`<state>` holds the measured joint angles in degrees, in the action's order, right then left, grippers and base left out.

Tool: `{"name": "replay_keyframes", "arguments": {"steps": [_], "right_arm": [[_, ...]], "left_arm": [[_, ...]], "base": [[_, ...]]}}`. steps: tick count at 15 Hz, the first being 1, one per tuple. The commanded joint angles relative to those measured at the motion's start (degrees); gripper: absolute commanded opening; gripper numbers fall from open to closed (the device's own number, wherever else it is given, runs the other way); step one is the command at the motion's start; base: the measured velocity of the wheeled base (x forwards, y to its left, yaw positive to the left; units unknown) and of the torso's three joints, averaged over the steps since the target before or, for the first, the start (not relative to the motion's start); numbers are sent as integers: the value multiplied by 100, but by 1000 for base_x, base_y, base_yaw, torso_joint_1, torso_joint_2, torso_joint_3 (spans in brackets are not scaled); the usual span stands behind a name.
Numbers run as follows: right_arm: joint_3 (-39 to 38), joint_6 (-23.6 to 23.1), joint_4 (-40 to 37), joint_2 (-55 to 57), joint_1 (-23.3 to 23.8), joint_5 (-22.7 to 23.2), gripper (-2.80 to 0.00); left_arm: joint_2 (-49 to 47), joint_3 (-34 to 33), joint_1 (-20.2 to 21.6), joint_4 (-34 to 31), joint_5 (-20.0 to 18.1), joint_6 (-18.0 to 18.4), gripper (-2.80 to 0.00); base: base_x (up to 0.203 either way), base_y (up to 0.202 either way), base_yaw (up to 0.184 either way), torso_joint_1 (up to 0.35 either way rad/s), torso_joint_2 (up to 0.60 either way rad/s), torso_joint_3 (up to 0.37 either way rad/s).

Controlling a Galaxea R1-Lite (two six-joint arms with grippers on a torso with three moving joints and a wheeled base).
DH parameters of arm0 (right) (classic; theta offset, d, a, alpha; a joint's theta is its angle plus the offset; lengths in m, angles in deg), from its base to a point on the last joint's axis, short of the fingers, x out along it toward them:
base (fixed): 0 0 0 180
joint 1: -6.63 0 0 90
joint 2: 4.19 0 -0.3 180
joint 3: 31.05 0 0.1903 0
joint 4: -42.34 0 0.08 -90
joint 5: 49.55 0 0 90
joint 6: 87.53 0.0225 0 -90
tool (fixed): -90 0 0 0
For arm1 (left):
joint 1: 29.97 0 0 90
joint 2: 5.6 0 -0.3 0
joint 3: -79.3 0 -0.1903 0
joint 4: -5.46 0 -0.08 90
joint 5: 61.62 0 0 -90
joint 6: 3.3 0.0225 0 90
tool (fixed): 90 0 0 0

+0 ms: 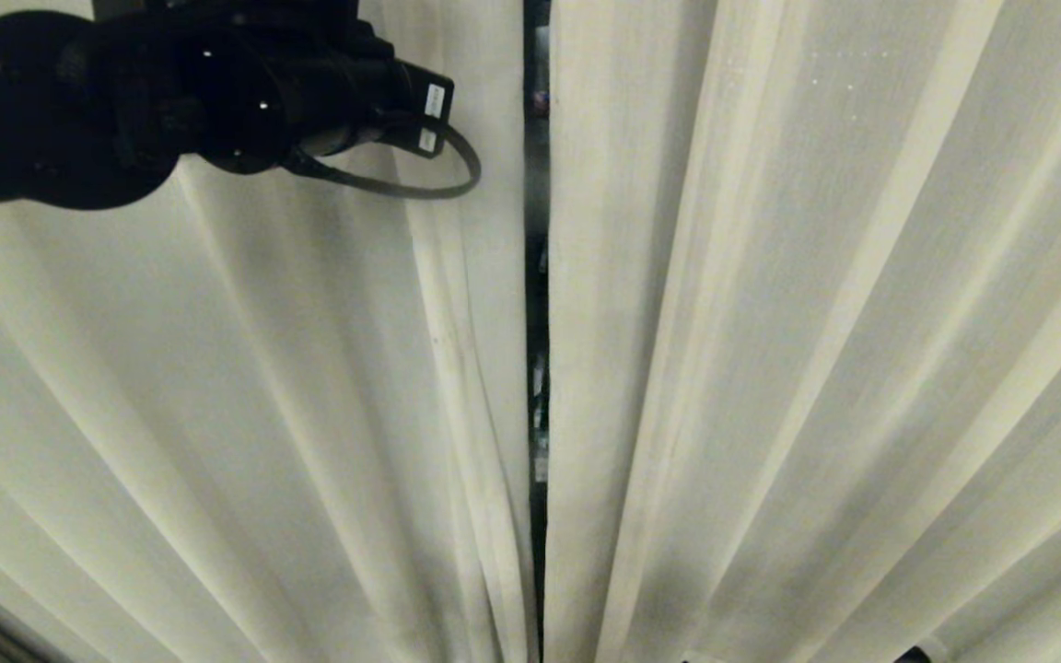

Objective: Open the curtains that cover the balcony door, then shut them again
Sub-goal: Pull the inner curtains open on both sides

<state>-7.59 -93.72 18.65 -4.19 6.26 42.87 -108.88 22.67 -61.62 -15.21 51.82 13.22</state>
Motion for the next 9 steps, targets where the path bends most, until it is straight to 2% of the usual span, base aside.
{"name": "replay_keyframes", "arguments": {"steps": [1,4,7,9], "right_arm": [[-1,-7,-2,9,1,4,-280],[-1,-7,-2,9,3,4,-280],[-1,-5,-2,9,-6,4,-280],[-1,-11,-2,9,-6,4,-280]], "left_arm": [[181,-40,188,20,55,126,-280],[423,-132,457,21,47,141,-280],[976,-918,787,29,-30,86,-280],[1390,-1363,1048,31,-207,-124,-280]], "base": [[0,0,0,0,0,0],[0,0,0,0,0,0],[0,0,0,0,0,0],[0,0,0,0,0,0]]}}
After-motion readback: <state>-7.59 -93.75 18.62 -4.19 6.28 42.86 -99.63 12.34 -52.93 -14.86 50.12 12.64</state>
